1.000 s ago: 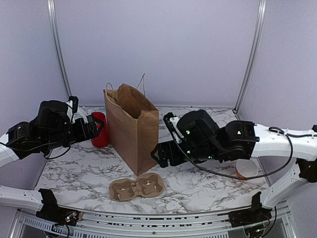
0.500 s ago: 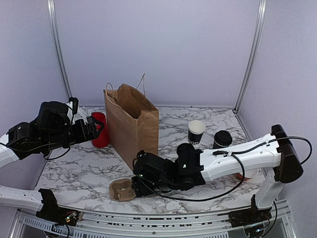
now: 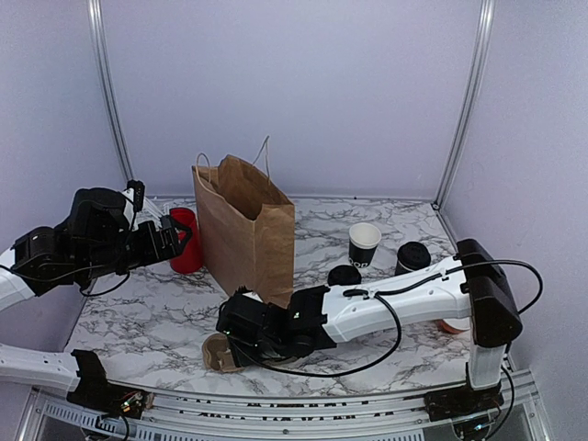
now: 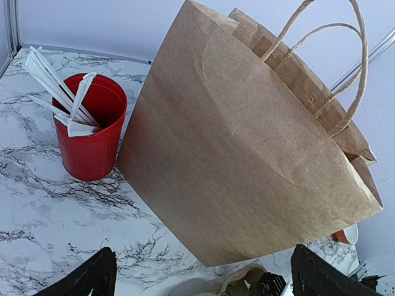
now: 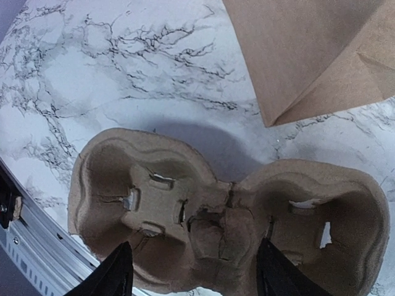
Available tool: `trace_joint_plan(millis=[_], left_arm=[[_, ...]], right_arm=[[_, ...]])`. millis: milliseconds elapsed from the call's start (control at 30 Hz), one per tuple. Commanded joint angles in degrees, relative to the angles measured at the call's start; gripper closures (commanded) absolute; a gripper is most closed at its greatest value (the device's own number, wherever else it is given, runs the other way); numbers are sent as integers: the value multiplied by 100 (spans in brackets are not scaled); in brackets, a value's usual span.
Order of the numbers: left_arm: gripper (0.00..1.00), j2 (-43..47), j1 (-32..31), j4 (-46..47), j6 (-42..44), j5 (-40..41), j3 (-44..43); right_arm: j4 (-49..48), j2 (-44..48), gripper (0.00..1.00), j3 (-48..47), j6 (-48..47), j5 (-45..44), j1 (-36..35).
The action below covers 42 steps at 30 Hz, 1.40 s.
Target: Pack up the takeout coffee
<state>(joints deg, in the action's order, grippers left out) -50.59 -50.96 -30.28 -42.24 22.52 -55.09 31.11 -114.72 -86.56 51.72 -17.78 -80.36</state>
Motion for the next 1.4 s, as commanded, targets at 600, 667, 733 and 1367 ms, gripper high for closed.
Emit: trace_joint_plan(millis=[600, 667, 733, 1367], left_arm=[[1, -272, 42, 119, 16, -98, -40], [1, -283, 42, 135, 1, -111, -20], [1, -297, 42, 166, -18, -129, -6], [1, -513, 48, 387, -90, -248, 42]], right_arm=[[582, -642, 41, -525, -88, -263, 152], [591, -507, 43, -309, -101, -257, 176], [588, -335, 45, -96, -161, -224, 198], [934, 1088, 39, 965, -331, 10, 374]])
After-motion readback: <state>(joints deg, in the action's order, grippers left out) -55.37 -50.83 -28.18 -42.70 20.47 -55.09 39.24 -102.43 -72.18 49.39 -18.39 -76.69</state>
